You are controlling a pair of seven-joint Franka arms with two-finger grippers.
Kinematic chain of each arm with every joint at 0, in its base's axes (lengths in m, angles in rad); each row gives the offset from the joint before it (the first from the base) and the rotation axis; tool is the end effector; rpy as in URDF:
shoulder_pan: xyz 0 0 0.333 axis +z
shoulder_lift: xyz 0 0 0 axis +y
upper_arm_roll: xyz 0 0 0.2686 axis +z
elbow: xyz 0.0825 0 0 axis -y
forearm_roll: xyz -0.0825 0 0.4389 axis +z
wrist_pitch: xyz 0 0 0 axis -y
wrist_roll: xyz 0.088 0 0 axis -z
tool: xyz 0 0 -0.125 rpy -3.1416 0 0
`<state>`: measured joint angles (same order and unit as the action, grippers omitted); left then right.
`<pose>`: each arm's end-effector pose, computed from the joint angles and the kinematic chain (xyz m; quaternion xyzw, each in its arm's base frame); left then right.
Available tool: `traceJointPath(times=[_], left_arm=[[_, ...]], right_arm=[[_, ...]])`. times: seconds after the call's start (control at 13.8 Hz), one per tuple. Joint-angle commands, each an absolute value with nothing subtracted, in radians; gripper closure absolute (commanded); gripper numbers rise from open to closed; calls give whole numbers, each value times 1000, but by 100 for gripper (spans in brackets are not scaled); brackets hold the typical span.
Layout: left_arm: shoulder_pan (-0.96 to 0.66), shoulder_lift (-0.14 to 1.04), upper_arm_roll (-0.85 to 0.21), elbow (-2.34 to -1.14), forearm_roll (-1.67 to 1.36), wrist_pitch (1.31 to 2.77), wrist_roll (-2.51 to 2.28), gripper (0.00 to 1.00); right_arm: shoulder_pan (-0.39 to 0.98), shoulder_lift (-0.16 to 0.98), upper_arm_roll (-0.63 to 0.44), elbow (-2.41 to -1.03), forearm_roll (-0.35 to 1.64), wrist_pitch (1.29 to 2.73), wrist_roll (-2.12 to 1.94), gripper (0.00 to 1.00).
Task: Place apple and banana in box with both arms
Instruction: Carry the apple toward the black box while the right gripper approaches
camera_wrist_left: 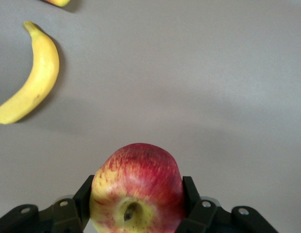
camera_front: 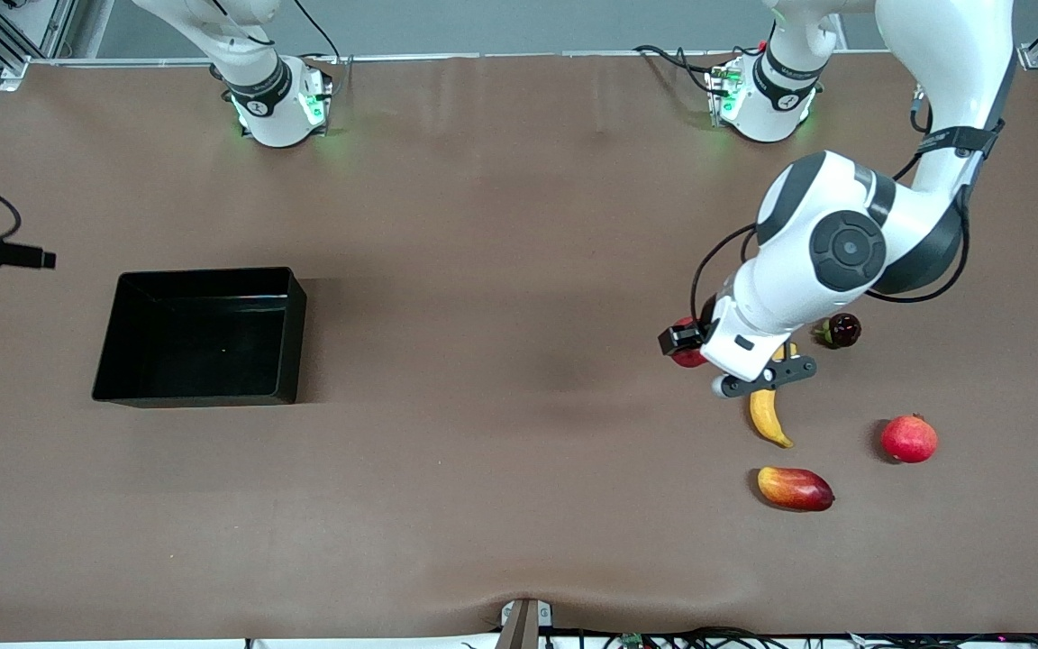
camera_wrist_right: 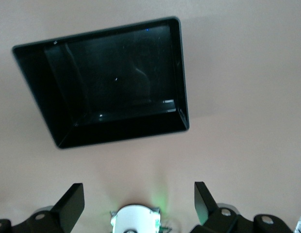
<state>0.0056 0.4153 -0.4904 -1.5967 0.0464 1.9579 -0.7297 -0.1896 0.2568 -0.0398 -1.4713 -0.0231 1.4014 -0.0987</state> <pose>0.6304 -0.2992 0.3333 0.9887 0.1304 -0.0445 0.0594 0.6206 -0.1463 0.4381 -0.9844 0.0647 0.1630 0.0101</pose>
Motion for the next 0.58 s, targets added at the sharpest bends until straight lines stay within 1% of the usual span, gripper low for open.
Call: traceJointPath(times=[0.0,0.15,0.22,0.29,0.44,0.51], left_arm=[[5,394,-489,-1597,54,1937,-750,100],[5,391,-489,-1594,54,1937,-752,100],[6,391,-489,-1583,54,1937,-755,100],[6,390,-489,-1583,52,1937,-768,100],[11,383,-488,-1579,52,1937,-787,100],[14,382,-488,-1566,52,1937,-787,100]], right_arm=[[-236,265,-25,-1639,-37,1622,-155,0],[-265,287,-25,-1817,-34,1898,-265,0],[-268,308,-25,-1872,-34,1990,-271,0],[-268,330,-26,-1899,-35,2052,-278,0],[-284,366,-28,-1898,-41,2083,-328,0],[-311,406,-26,-1902,-41,2120,-333,0]])
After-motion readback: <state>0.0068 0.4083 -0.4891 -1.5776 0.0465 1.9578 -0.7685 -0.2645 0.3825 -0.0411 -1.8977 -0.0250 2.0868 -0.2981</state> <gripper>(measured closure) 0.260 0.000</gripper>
